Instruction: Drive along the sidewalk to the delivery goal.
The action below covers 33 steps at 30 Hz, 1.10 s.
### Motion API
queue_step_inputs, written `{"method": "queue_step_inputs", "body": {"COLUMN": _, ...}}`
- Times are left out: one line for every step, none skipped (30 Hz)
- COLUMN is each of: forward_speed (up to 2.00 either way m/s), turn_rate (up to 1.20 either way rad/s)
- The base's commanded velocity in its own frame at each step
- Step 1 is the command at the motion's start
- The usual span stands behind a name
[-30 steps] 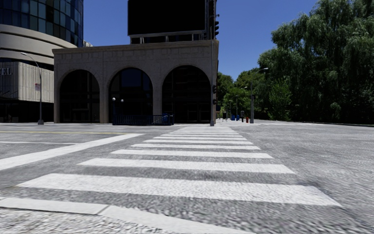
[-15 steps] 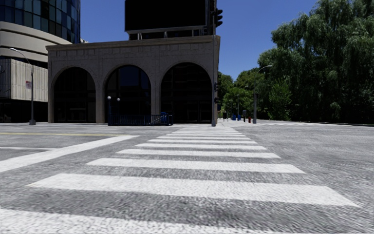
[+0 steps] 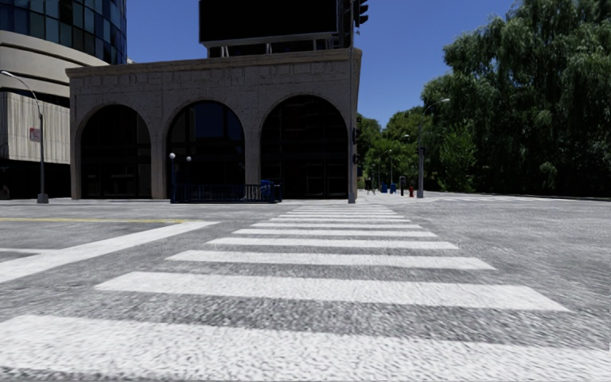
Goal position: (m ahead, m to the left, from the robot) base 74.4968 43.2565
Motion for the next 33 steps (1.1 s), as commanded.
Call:
{"method": "queue_step_inputs", "body": {"forward_speed": 1.29, "turn_rate": 0.00}}
{"method": "queue_step_inputs", "body": {"forward_speed": 1.29, "turn_rate": 0.00}}
{"method": "queue_step_inputs", "body": {"forward_speed": 1.29, "turn_rate": 0.00}}
{"method": "queue_step_inputs", "body": {"forward_speed": 1.29, "turn_rate": 0.00}}
{"method": "queue_step_inputs", "body": {"forward_speed": 1.29, "turn_rate": 0.00}}
{"method": "queue_step_inputs", "body": {"forward_speed": 1.29, "turn_rate": 0.00}}
{"method": "queue_step_inputs", "body": {"forward_speed": 1.29, "turn_rate": 0.00}}
{"method": "queue_step_inputs", "body": {"forward_speed": 1.29, "turn_rate": 0.00}}
{"method": "queue_step_inputs", "body": {"forward_speed": 1.29, "turn_rate": 0.00}}
{"method": "queue_step_inputs", "body": {"forward_speed": 1.29, "turn_rate": 0.00}}
{"method": "queue_step_inputs", "body": {"forward_speed": 1.29, "turn_rate": 0.00}}
{"method": "queue_step_inputs", "body": {"forward_speed": 1.29, "turn_rate": 0.00}}
{"method": "queue_step_inputs", "body": {"forward_speed": 1.29, "turn_rate": 0.00}}
{"method": "queue_step_inputs", "body": {"forward_speed": 1.29, "turn_rate": 0.00}}
{"method": "queue_step_inputs", "body": {"forward_speed": 1.29, "turn_rate": 0.00}}
{"method": "queue_step_inputs", "body": {"forward_speed": 1.29, "turn_rate": 0.00}}
{"method": "queue_step_inputs", "body": {"forward_speed": 1.29, "turn_rate": 0.00}}
{"method": "queue_step_inputs", "body": {"forward_speed": 1.29, "turn_rate": 0.00}}
{"method": "queue_step_inputs", "body": {"forward_speed": 1.29, "turn_rate": 0.00}}
{"method": "queue_step_inputs", "body": {"forward_speed": 1.29, "turn_rate": 0.00}}
{"method": "queue_step_inputs", "body": {"forward_speed": 1.29, "turn_rate": 0.00}}
{"method": "queue_step_inputs", "body": {"forward_speed": 1.29, "turn_rate": 0.00}}
{"method": "queue_step_inputs", "body": {"forward_speed": 1.29, "turn_rate": 0.00}}
{"method": "queue_step_inputs", "body": {"forward_speed": 2.00, "turn_rate": 0.00}}
{"method": "queue_step_inputs", "body": {"forward_speed": 2.00, "turn_rate": 0.00}}
{"method": "queue_step_inputs", "body": {"forward_speed": 2.00, "turn_rate": 0.00}}
{"method": "queue_step_inputs", "body": {"forward_speed": 2.00, "turn_rate": 0.00}}
{"method": "queue_step_inputs", "body": {"forward_speed": 2.00, "turn_rate": 0.00}}
{"method": "queue_step_inputs", "body": {"forward_speed": 2.00, "turn_rate": 0.00}}
{"method": "queue_step_inputs", "body": {"forward_speed": 2.00, "turn_rate": 0.00}}
{"method": "queue_step_inputs", "body": {"forward_speed": 2.00, "turn_rate": 0.00}}
{"method": "queue_step_inputs", "body": {"forward_speed": 2.00, "turn_rate": 0.00}}
{"method": "queue_step_inputs", "body": {"forward_speed": 2.00, "turn_rate": 0.00}}
